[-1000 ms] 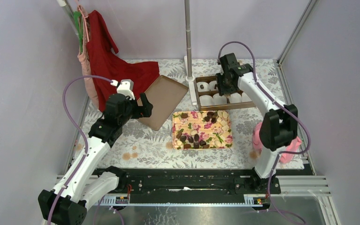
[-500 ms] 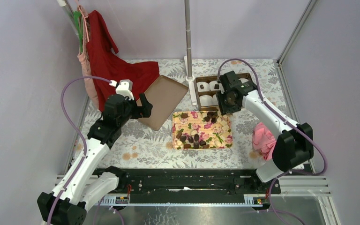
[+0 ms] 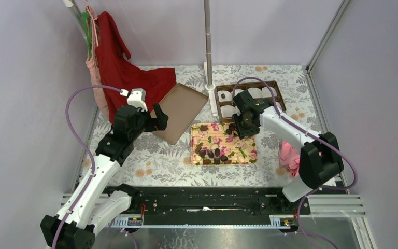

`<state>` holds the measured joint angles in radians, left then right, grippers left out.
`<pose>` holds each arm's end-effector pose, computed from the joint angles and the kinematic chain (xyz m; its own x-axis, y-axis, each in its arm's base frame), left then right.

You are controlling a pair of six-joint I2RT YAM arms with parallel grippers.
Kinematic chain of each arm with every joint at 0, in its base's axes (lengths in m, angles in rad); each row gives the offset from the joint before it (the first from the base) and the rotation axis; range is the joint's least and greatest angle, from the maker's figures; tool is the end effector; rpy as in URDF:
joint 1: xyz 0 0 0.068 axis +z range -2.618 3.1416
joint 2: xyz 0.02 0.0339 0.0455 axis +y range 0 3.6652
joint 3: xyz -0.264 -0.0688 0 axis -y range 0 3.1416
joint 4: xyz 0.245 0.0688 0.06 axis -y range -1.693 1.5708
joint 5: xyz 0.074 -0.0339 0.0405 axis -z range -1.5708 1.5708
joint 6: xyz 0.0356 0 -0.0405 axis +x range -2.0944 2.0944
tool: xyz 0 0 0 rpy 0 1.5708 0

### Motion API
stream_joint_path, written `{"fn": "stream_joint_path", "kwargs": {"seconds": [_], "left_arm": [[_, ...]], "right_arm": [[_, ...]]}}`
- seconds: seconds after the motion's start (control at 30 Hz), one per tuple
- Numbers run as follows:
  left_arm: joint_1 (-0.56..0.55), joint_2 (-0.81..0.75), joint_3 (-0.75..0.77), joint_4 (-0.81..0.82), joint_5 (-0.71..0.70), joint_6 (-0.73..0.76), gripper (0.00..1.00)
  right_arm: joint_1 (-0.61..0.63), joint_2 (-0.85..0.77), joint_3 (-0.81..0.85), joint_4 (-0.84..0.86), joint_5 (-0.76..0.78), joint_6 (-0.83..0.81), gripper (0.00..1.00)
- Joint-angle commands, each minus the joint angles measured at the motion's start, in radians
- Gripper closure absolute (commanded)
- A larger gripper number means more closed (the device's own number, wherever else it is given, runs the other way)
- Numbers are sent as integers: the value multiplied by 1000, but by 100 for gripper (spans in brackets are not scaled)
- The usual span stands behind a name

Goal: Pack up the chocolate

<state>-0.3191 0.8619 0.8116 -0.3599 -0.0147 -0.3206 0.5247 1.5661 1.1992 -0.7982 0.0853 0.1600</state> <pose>0.1866 -0.0611 0.3178 -0.4542 -0.1818 -0.8722 0.1662 0.9445 -0.2834 0.2717 0.1538 0.2450 -0.8600 -0.3143 -0.4021 -0.3373 0.9413 -0.0144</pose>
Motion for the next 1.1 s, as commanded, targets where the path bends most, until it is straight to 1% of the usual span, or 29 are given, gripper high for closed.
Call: {"fn": "stream_joint_path", "kwargs": {"seconds": [0.0,0.3,0.5,0.7,0.8,0.93,1.07], "left_arm": [[6,-7,-9,32,9,2,1],[6,3,-9,33,10,3,1],[6,7,-9,33,10,4,1],[7,15,-8,32,10,5,1],[6,17,-8,32,10,5,1],[6,19,-8,32,10,4,1],[6,20,-7,33,10,5,1]], "right_arm": [[11,38,14,38,-16,18,56],[15,106,36,48,-11,6,58],[17,138,54,52,-38,3,60],[31,156,76,2,-81,-7,60],[35,155,78,-16,-84,-11,60],[37,156,77,-34,-83,-17,56],[37,159,73,-55,-55,-22,55]]}}
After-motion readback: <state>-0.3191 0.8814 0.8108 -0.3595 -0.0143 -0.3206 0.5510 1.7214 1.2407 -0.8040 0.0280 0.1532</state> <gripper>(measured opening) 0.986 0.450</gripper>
